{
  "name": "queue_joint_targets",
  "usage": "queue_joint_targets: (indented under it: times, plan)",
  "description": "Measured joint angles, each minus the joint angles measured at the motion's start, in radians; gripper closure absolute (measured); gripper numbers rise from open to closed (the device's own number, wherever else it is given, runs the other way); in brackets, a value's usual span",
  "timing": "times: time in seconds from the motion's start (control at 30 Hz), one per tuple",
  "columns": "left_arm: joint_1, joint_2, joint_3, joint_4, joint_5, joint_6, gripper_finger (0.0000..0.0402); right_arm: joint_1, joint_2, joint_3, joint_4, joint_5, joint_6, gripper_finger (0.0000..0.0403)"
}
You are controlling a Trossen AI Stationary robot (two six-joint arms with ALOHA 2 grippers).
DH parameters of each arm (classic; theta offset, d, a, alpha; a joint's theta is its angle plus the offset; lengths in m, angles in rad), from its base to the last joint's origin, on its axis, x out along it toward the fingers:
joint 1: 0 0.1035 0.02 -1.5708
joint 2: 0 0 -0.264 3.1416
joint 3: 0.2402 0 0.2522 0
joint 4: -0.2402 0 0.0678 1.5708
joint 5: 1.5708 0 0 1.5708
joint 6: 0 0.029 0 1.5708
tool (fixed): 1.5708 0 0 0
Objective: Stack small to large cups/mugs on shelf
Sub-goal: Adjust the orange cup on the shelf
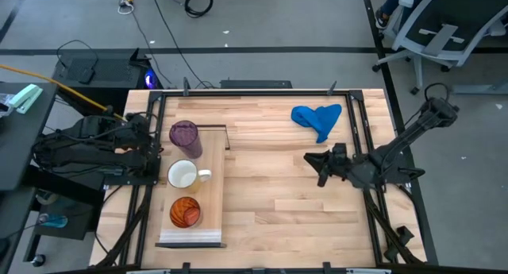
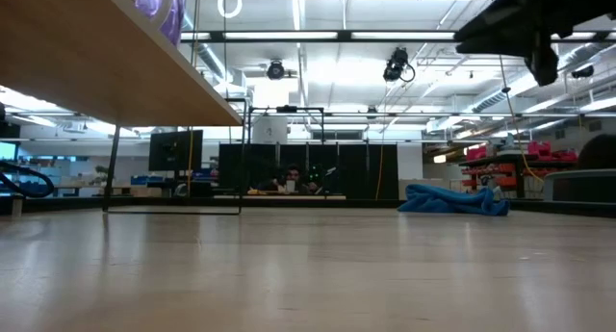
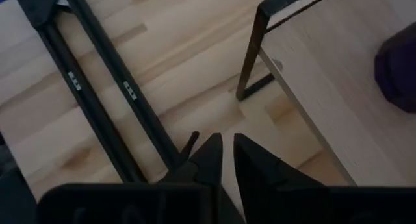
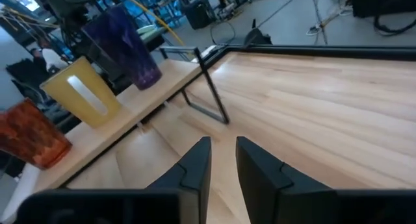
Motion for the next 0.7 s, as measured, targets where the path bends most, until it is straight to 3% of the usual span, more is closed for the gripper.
queue_joint_targets:
  times: [0.3,0.7]
  plan:
    - [0.000,-0.020,0.001,-0.001,0.103,0.008,0.0366,-0.093,0.167,0.104,0.069,-0.158,-0.114,0.0354]
    - [0.000,-0.084,0.001,0.038,0.112,0.013,0.0361,-0.154,0.615,0.575,0.069,-0.398,-0.462,0.0398]
